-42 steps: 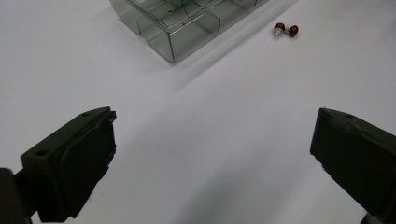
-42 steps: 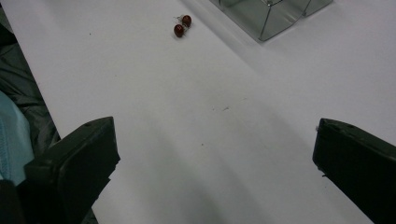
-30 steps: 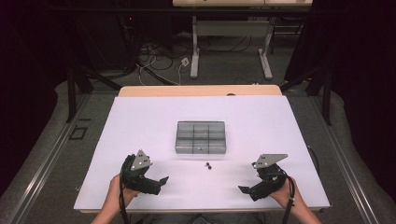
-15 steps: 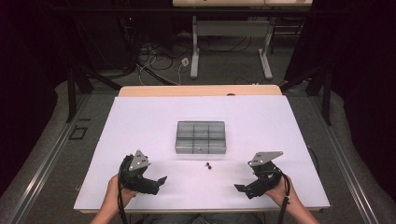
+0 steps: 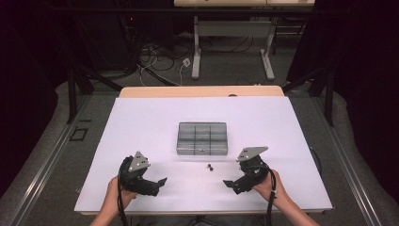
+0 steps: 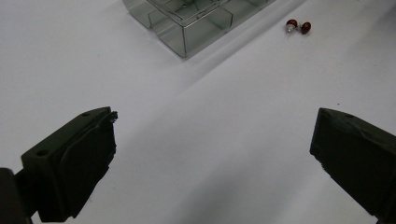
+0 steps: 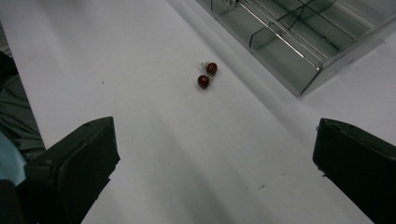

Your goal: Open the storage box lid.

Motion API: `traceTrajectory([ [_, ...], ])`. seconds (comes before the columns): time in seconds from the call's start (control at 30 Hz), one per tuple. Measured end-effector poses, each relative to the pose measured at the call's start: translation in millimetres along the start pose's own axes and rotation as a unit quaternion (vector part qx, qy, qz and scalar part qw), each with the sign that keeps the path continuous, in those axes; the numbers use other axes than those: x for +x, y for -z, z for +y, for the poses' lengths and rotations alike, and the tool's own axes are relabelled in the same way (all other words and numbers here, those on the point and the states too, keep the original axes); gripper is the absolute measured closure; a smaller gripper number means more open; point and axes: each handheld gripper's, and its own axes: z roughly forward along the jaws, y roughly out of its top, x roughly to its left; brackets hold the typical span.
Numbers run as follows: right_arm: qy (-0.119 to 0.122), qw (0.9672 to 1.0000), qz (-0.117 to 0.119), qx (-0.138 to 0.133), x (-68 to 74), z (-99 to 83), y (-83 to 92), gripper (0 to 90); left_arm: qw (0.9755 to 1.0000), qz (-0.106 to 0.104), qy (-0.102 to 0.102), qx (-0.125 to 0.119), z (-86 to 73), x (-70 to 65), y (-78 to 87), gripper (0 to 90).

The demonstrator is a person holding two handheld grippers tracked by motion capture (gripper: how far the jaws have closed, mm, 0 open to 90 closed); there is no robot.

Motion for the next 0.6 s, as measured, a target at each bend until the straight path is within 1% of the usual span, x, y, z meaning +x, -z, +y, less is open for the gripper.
traceTrajectory([
  [0.13,0.006,1.0000,0.005,0.005,0.7,10.1,-11.0,0.0,1.0000,-0.001,-0.001,0.000,0.2,0.8,-0.4,0.0],
  [0.17,0.006,1.0000,0.002,0.005,1.5,12.2,-13.9,0.0,1.0000,0.000,-0.001,0.001,0.1,0.7,-0.6,0.0],
  [0.23,0.015,0.9999,-0.003,0.002,2.2,15.7,-18.2,0.0,1.0000,0.000,0.001,0.004,-0.1,0.7,-0.3,0.0],
  [0.3,0.015,0.9999,-0.002,0.003,3.1,19.2,-20.9,0.0,1.0000,0.001,0.000,0.003,-0.4,1.1,0.0,0.0],
  [0.33,0.018,0.9998,0.001,0.001,2.8,20.8,-22.2,0.0,1.0000,0.002,-0.001,0.002,-0.3,1.6,-0.1,0.0],
  [0.37,0.013,0.9999,0.003,0.001,3.7,22.0,-23.0,0.0,1.0000,0.001,-0.001,0.001,-0.4,2.2,-0.2,0.0],
  [0.4,0.016,0.9999,0.005,0.001,3.8,23.7,-24.7,0.0,1.0000,0.003,-0.003,-0.001,-0.1,2.7,-0.7,0.0],
  [0.43,0.014,0.9999,0.008,0.004,4.4,25.4,-25.4,0.0,1.0000,0.000,-0.003,0.004,0.3,2.9,-0.5,0.0],
  [0.47,0.017,0.9998,0.012,0.002,4.2,26.5,-26.7,0.0,1.0000,0.002,0.000,0.000,0.3,2.5,-2.2,0.0],
  [0.5,0.016,0.9998,0.014,0.003,5.4,28.6,-28.0,0.0,1.0000,0.002,-0.002,0.006,0.9,2.7,-2.1,0.0],
  [0.57,0.020,0.9996,0.020,0.005,7.2,31.9,-30.0,1.5,1.0000,0.004,-0.003,0.002,0.7,2.5,-2.9,0.0],
  [0.6,0.021,0.9996,0.019,0.003,8.3,33.3,-31.3,2.0,1.0000,-0.001,-0.003,0.007,1.1,2.9,-2.0,0.0],
])
